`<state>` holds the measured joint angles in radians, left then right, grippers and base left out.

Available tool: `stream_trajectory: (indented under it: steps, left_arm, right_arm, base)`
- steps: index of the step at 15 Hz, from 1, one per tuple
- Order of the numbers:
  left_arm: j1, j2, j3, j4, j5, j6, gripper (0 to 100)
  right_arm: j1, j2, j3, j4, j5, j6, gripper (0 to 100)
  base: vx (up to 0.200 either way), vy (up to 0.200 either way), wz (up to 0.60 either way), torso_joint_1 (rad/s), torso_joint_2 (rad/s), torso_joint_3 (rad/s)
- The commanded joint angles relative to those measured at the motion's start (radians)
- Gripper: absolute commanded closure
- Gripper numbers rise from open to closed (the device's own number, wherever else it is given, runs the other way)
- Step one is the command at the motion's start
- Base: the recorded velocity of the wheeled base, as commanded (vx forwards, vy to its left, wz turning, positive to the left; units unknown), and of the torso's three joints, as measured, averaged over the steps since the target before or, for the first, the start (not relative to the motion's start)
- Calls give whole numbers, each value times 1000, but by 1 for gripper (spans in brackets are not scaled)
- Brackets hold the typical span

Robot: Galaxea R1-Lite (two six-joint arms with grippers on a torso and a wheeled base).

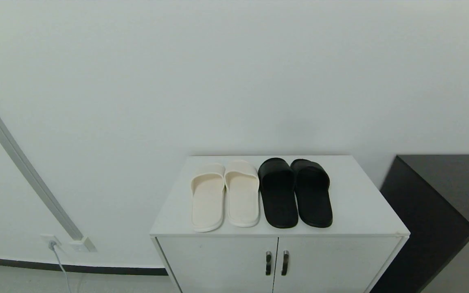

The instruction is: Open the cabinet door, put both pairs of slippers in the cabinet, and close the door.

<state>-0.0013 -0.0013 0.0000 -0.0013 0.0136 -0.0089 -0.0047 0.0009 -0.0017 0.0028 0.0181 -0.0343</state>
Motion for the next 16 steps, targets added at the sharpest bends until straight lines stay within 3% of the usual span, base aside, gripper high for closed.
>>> stream_trajectory:
  steps: [1, 7, 8, 10, 12, 14, 16]
  left_arm:
    - [0, 1, 0, 0, 0, 0, 100]
    - [0, 1, 0, 0, 0, 0, 100]
    - [0, 1, 0, 0, 0, 0, 100]
    - [0, 1, 0, 0, -1, 4, 100]
    - [0, 1, 0, 0, -1, 3, 100]
    - [0, 1, 0, 0, 0, 6, 100]
    - [0, 1, 0, 0, 2, 4, 100]
  right_arm:
    - [0, 1, 0, 0, 0, 1, 0]
    - [0, 1, -1, -3, 2, -6, 0]
    - [0, 13, -38, -27, -4, 22, 0]
    - [18, 172, -293, 20, -1, 154, 0]
    - [20, 332, -261, 85, 137, 17, 0]
    - [31, 528, -264, 0, 210, 19, 0]
    - [126, 734, -273, -173, 214, 17, 0]
  base:
    - [0, 0, 0, 0, 0, 0]
    - [0, 0, 0, 0, 0, 0]
    - [0, 0, 0, 0, 0, 0]
    - [0, 0, 0, 0, 0, 0]
    - [0, 0, 0, 0, 0, 0]
    - [0, 0, 0, 0, 0, 0]
    - [0, 0, 0, 0, 0, 0]
